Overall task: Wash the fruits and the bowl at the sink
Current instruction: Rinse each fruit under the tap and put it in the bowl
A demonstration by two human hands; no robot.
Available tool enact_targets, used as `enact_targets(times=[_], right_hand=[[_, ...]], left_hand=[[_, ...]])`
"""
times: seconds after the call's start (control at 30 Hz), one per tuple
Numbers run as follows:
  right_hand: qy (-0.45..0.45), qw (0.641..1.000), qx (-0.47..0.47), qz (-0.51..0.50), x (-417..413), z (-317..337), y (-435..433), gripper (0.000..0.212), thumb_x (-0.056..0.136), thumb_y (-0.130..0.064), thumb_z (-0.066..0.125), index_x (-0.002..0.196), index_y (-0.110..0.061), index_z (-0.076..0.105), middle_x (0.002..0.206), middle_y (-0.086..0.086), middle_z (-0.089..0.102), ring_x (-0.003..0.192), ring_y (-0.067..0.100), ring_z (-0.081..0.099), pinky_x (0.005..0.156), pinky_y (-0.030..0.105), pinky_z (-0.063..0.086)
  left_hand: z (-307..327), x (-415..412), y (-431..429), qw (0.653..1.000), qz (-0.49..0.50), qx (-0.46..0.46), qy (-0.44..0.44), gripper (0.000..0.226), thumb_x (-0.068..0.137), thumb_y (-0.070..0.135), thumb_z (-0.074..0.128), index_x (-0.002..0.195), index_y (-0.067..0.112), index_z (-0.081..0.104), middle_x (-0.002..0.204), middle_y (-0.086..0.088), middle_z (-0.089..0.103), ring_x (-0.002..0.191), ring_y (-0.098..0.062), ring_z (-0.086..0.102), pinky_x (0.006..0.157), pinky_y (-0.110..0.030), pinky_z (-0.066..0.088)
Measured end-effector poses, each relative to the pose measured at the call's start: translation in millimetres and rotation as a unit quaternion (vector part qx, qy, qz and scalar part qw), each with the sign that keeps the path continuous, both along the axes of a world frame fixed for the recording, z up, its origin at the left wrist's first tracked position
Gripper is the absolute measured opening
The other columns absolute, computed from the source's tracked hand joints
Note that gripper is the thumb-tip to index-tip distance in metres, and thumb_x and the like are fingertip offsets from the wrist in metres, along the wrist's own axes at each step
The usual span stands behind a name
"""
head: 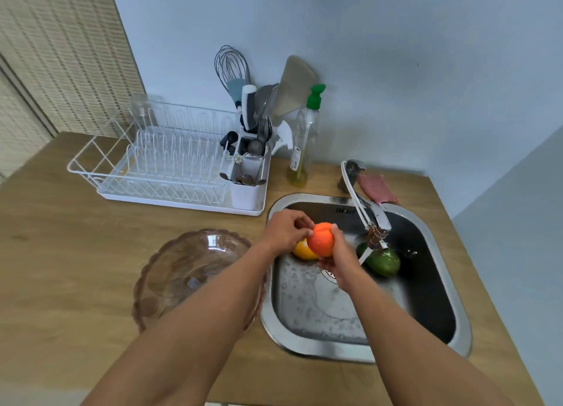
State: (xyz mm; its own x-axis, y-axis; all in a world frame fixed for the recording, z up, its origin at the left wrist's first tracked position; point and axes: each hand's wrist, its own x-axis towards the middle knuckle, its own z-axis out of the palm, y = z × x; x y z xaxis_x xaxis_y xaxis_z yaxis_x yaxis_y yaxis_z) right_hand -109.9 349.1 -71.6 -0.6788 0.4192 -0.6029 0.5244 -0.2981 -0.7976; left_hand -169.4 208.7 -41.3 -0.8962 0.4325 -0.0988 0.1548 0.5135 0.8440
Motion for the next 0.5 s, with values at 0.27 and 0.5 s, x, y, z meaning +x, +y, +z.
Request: enact_targets(times=[0.27,0.5], right_hand=[[0.107,0.985,0.121,0.063,-21,26,-35,0.040,0.094,-0.044,0.055,0.119,-0.013,0.051,0.116,0.009,0.055,0.102,0.025,0.056,0.066,0.033,0.051],[0.158,0.962,0.095,0.202,-23,24,-97,0.034,0.087,-0.033,0.068,0.112,-0.017,0.050,0.114,0.009,0.057,0.103,0.026,0.060,0.082,0.043,0.058]], left_hand=[[18,-1,-45,0.990,-0.004,0.070,-0.121,0.053,0.088,0.028,0.071,0.137,0.022,0.051,0.109,-0.011,0.066,0.086,-0.024,0.067,0.078,-0.038,0.058],[37,-1,-133,0.993,0.048,0.025,-0.109,0.044,0.082,0.025,0.077,0.123,0.020,0.062,0.106,-0.003,0.071,0.087,-0.015,0.070,0.073,-0.019,0.053]])
